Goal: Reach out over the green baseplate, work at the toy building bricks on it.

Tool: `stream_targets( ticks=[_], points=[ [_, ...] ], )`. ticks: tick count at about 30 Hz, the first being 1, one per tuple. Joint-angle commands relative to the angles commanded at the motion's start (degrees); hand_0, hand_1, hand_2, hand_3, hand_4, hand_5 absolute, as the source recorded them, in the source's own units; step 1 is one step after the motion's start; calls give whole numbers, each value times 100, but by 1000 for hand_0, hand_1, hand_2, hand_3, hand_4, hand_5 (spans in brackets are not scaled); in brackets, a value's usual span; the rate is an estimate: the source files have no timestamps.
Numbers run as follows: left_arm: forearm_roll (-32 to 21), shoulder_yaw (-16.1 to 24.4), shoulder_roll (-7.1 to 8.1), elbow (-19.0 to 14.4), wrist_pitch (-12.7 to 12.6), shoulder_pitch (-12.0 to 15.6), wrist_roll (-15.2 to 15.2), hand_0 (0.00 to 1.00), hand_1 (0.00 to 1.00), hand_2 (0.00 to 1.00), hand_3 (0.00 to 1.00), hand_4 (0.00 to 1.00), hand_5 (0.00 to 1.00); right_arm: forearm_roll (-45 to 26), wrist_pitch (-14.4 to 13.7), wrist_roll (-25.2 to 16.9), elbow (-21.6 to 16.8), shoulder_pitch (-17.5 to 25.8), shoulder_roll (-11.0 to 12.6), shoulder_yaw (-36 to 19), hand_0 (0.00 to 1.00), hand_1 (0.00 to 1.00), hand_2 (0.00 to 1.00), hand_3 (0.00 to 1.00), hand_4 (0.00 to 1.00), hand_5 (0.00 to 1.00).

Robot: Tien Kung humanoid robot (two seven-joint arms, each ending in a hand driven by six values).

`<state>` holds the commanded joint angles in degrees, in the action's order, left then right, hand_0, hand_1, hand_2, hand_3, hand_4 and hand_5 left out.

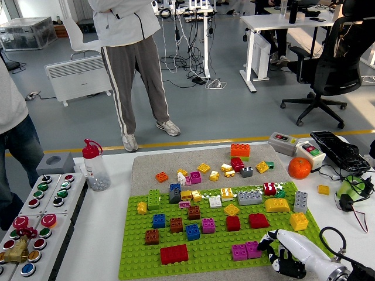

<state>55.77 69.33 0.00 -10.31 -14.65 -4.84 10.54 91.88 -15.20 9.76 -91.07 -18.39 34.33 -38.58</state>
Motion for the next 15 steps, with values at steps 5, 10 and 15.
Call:
stream_targets(
  ticks=[5,10,15],
  points=[
    [6,7,0,0,0,-9,-1,667,612,562,460,241,998,-6,12,-4,-3,-9,-2,11,168,275,601,557,206,65],
    [7,7,0,0,1,-12,0,668,612,562,460,242,998,24,27,11,-20,-9,2,-2,166,276,600,556,208,66],
    [13,10,0,0,3,-14,3,666,610,561,459,241,998,138,63,59,-119,22,38,-102,165,274,591,554,211,67]
  ],
)
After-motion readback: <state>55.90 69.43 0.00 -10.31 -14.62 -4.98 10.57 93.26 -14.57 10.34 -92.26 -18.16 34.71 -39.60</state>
